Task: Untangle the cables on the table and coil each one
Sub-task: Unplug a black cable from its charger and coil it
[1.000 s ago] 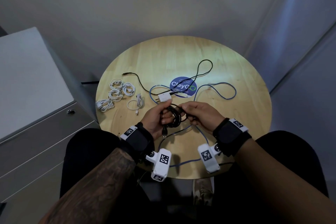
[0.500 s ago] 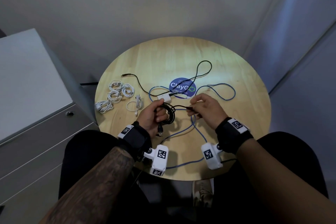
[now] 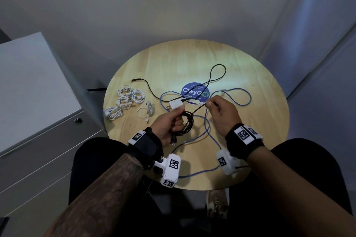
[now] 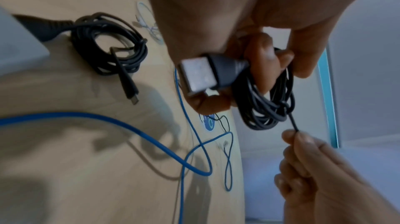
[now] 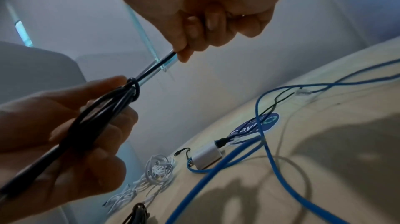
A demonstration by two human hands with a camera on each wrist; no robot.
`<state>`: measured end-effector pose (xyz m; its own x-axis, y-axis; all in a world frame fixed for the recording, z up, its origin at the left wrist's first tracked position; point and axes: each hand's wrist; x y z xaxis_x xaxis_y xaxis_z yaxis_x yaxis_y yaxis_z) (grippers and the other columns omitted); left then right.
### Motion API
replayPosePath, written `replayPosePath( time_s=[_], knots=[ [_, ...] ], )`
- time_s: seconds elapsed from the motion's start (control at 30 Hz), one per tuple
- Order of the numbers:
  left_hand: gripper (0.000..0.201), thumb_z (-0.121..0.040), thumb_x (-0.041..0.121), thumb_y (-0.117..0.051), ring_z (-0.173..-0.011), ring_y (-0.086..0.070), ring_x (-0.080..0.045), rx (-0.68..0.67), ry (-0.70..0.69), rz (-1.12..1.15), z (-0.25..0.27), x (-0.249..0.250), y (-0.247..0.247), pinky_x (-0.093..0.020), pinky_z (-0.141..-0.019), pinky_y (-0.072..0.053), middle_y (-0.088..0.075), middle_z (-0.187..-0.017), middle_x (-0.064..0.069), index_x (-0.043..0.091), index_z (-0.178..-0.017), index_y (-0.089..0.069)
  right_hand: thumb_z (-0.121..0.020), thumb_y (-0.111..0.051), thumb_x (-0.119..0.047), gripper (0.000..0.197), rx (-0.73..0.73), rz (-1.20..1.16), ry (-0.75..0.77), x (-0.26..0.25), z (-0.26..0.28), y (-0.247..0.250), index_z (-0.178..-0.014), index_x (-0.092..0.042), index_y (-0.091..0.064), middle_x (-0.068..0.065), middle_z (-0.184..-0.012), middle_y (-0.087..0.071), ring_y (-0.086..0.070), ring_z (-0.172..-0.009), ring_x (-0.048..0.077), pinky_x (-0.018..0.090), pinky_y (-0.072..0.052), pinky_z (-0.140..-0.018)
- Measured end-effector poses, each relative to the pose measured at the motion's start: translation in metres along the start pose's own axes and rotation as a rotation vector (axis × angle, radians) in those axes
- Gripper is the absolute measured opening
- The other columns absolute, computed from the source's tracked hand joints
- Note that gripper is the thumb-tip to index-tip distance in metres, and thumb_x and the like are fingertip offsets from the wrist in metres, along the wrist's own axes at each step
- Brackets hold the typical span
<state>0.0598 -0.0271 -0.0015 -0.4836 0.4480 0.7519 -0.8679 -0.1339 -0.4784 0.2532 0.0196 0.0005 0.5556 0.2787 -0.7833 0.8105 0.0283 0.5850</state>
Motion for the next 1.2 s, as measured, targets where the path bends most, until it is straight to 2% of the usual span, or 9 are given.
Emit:
replayPosePath(
  time_s=[0.13, 0.23, 0.37, 0.53, 0.67, 0.87, 1.0, 1.13, 1.2],
  knots=[
    [0.045, -0.099, 0.026, -0.050, -0.039, -0.019, -0.005, 0.012, -0.013, 0.089, 0.001, 0.003, 0.005, -0.018, -0.044, -0.014, -0.019, -0.050, 0.009, 0.020, -0.056, -0.058, -0.098, -0.052, -0.019, 0.015, -0.085, 0.028, -0.009, 0.005, 0.000, -0.012, -0.092, -0.016, -0.065, 0.005, -0.091, -0.064, -0.055, -0.088, 0.024, 0.033, -0.043, -0.077],
    [0.051, -0.100, 0.022, -0.046, -0.039, -0.019, -0.005, -0.012, -0.027, 0.159, 0.000, 0.000, 0.005, -0.021, -0.050, -0.007, -0.020, -0.049, 0.008, 0.019, -0.050, -0.060, -0.095, -0.058, -0.018, 0.015, -0.222, 0.201, 0.072, 0.016, 0.015, -0.027, -0.100, -0.019, -0.071, 0.004, -0.098, -0.058, -0.047, -0.096, 0.020, 0.030, -0.037, -0.083],
    [0.037, -0.091, 0.023, -0.058, -0.047, -0.020, -0.010, 0.004, -0.055, 0.157, -0.001, -0.005, -0.002, -0.021, -0.050, -0.015, -0.023, -0.052, 0.004, 0.018, -0.061, -0.038, -0.092, -0.060, -0.009, 0.017, -0.223, -0.176, -0.143, 0.009, 0.022, -0.038, -0.088, -0.023, -0.069, 0.003, -0.086, -0.065, -0.061, -0.078, 0.014, 0.027, -0.048, -0.074],
    [0.010, -0.098, 0.024, -0.051, -0.052, -0.038, -0.013, 0.089, -0.029, 0.012, 0.003, -0.008, -0.007, -0.023, -0.057, -0.037, -0.035, -0.055, 0.002, 0.013, -0.099, -0.053, -0.096, -0.056, -0.001, 0.016, -0.195, -0.746, -0.433, -0.003, 0.017, -0.027, -0.093, -0.012, -0.068, 0.010, -0.087, -0.068, -0.069, -0.074, 0.017, 0.023, -0.054, -0.063],
    [0.022, -0.097, 0.032, -0.055, -0.063, -0.045, -0.015, 0.057, -0.029, -0.109, 0.002, -0.015, -0.007, -0.029, -0.065, -0.042, -0.043, -0.062, 0.001, 0.013, -0.085, -0.054, -0.095, -0.056, -0.001, 0.017, -0.262, -0.744, -0.477, -0.006, 0.019, -0.025, -0.094, -0.013, -0.068, 0.006, -0.082, -0.065, -0.061, -0.072, 0.017, 0.021, -0.051, -0.063],
    [0.034, -0.100, 0.035, -0.049, -0.088, -0.063, -0.025, 0.006, -0.076, -0.182, 0.005, -0.019, -0.006, -0.036, -0.082, -0.050, -0.068, -0.099, -0.014, 0.006, -0.103, -0.067, -0.086, -0.065, -0.020, 0.018, -0.344, -0.877, -0.554, -0.018, 0.028, -0.031, -0.097, -0.006, -0.061, 0.007, -0.080, -0.058, -0.057, -0.078, 0.022, 0.028, -0.046, -0.069],
    [0.034, -0.100, 0.035, -0.050, -0.086, -0.067, -0.020, 0.010, -0.080, -0.209, 0.003, -0.020, -0.006, -0.033, -0.079, -0.052, -0.073, -0.096, -0.007, 0.008, -0.103, -0.069, -0.089, -0.070, -0.007, 0.021, -0.376, -0.545, -0.275, -0.015, 0.031, -0.037, -0.109, -0.008, -0.066, 0.002, -0.092, -0.071, -0.067, -0.082, 0.010, 0.023, -0.053, -0.078],
    [0.029, -0.101, 0.034, -0.049, -0.061, -0.062, -0.012, 0.207, -0.110, -0.139, 0.001, -0.013, -0.003, -0.032, -0.073, -0.048, -0.066, -0.067, 0.010, 0.011, -0.104, -0.067, -0.092, -0.065, -0.014, 0.010, -0.279, -0.182, -0.157, -0.007, 0.032, -0.032, -0.090, -0.019, -0.073, -0.007, -0.071, -0.070, -0.064, -0.058, 0.002, 0.027, -0.053, -0.064],
    [0.029, -0.101, 0.034, -0.049, -0.048, -0.054, -0.009, 0.310, -0.136, -0.017, 0.000, -0.006, 0.000, -0.030, -0.062, -0.043, -0.055, -0.059, 0.007, 0.016, -0.087, -0.067, -0.096, -0.059, -0.025, 0.019, -0.350, -0.033, -0.083, -0.008, 0.033, -0.026, -0.083, -0.020, -0.072, -0.006, -0.068, -0.070, -0.065, -0.059, 0.008, 0.033, -0.057, -0.065]
  ],
)
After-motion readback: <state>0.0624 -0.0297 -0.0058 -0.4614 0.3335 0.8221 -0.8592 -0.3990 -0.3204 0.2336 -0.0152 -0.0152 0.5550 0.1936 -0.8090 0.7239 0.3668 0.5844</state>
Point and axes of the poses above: each hand's wrist, its own z-axis away from the middle knuckle, its own y-axis out of the back of the hand, x = y × z
